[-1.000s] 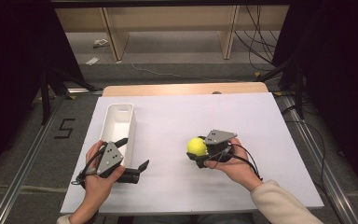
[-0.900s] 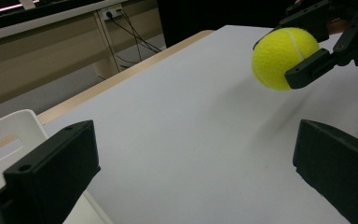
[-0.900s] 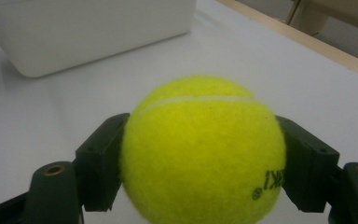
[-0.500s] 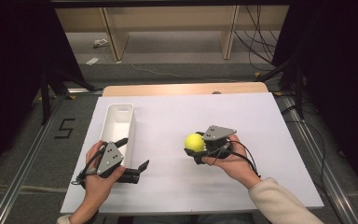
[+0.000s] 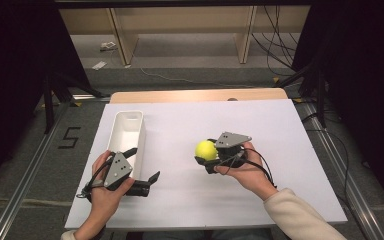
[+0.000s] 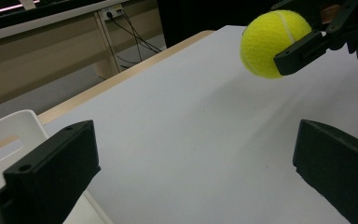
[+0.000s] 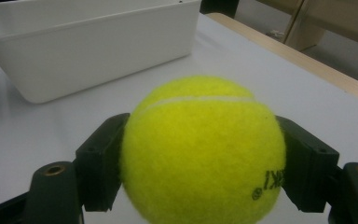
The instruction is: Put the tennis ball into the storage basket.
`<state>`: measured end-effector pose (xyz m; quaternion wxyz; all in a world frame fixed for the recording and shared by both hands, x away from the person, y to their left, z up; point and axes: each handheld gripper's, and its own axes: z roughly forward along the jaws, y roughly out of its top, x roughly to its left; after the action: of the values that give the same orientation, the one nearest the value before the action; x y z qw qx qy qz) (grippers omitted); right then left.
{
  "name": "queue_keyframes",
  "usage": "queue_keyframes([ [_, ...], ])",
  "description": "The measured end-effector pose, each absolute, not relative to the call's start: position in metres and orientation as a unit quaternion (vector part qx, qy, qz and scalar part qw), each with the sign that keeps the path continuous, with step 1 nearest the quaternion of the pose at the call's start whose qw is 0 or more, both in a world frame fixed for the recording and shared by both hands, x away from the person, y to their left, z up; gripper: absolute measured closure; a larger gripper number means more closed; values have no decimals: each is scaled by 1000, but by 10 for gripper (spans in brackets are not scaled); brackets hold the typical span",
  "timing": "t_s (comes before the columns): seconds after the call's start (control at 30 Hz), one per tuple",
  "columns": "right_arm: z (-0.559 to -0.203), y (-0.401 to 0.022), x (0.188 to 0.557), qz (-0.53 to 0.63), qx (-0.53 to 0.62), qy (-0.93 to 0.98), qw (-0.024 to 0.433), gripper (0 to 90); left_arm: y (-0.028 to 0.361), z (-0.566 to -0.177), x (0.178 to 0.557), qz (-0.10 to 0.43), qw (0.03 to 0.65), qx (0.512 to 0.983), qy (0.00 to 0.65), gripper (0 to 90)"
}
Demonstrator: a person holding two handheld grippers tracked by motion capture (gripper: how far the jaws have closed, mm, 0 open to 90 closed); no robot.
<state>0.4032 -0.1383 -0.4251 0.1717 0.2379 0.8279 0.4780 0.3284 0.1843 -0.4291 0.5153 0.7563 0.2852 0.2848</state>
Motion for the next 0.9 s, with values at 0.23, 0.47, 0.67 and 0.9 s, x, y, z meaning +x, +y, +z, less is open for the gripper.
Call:
queue_keyframes([
  [0.23,-422,-134,404,482,236,826,170,266,184,-429,328,285,515,756,285,0],
  [0.47,-419,-131,406,485,235,824,174,266,184,-429,328,286,516,756,285,0],
  [0.67,-418,-128,408,486,234,824,173,266,184,-429,328,285,516,756,285,0],
  [0.9,-417,-125,409,488,233,823,174,266,184,-429,328,285,516,756,285,0],
])
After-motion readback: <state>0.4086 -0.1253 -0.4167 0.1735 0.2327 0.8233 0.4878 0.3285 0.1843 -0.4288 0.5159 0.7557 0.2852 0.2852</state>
